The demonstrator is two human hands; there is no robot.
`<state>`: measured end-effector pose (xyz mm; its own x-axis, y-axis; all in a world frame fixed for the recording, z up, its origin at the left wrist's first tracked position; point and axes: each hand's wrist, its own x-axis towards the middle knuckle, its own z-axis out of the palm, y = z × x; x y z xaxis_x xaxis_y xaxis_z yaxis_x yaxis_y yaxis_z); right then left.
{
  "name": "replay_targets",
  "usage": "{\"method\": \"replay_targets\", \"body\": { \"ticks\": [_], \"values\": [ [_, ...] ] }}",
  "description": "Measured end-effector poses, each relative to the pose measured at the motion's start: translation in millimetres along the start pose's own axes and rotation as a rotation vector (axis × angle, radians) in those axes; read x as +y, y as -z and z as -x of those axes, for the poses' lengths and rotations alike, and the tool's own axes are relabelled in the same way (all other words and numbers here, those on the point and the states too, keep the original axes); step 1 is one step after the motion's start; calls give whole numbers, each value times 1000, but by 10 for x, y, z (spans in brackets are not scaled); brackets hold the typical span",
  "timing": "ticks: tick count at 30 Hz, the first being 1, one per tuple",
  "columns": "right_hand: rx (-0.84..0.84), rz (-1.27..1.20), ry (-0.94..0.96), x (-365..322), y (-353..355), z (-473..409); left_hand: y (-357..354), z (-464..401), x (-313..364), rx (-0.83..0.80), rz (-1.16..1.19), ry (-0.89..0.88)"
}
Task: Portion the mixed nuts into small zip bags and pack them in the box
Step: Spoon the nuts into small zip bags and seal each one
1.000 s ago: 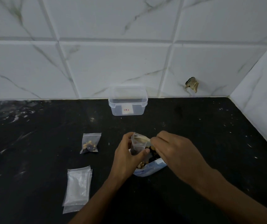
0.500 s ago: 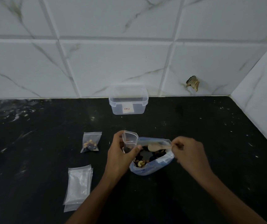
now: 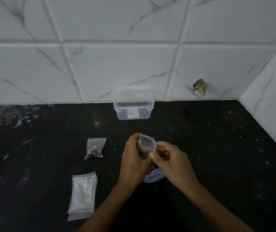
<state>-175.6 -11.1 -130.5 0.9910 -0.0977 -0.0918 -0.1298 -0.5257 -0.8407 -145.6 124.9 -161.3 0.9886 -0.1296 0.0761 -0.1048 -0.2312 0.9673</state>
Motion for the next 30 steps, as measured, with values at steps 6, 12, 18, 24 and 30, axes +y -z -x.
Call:
{"method": "replay_targets", "body": {
  "ticks": [6, 12, 18, 24, 30],
  "values": [
    [120, 73, 129, -2, 43, -89, 62, 24, 102, -103, 57, 12],
    [-73, -13, 149, 2, 235, -204, 314, -102, 123, -120, 309, 93],
    [-111, -57, 160, -74, 231, -247, 312, -132, 129, -102, 288, 108],
    [-71, -25, 223, -67, 147, -282, 276, -111, 140, -91, 229, 94],
    [-89, -24, 236, -76, 180, -306, 273, -101, 166, -122, 216, 78]
  ]
}}
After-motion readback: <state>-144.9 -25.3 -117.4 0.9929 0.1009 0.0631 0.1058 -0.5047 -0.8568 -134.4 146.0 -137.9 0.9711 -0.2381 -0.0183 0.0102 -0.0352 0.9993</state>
